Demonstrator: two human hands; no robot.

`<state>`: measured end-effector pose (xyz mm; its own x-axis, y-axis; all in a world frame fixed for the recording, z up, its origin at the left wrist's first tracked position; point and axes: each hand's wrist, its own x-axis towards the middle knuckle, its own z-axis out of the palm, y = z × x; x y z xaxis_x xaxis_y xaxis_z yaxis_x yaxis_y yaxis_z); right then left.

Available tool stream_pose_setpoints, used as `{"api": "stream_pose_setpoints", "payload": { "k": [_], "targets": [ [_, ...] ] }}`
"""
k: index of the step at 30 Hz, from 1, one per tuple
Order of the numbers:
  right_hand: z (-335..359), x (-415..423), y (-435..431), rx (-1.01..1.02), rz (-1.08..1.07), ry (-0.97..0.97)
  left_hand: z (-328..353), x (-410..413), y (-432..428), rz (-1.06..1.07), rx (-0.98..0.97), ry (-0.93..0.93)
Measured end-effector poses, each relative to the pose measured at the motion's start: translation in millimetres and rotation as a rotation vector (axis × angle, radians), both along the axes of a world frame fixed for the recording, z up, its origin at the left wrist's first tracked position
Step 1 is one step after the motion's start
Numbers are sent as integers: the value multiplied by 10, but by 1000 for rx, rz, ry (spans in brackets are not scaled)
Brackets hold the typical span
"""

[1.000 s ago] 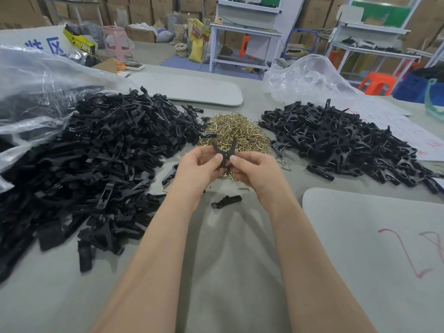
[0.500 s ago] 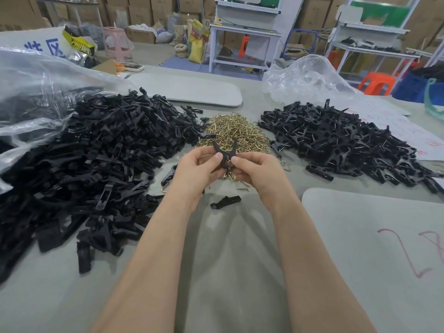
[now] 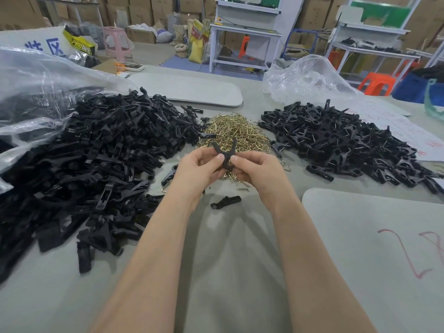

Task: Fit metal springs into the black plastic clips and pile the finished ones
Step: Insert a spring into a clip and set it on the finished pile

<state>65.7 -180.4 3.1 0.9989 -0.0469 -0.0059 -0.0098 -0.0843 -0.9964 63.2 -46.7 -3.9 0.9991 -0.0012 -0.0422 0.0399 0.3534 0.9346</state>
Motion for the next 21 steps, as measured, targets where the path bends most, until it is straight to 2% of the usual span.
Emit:
{"api": "stream_pose_setpoints", "payload": {
  "k": [9, 21],
  "targets": [
    [16, -9, -18, 16, -9, -12, 21, -6, -8, 6, -26, 2],
    [23, -34, -29, -28, 24, -26, -38, 24, 2, -16, 55, -33]
  ]
}}
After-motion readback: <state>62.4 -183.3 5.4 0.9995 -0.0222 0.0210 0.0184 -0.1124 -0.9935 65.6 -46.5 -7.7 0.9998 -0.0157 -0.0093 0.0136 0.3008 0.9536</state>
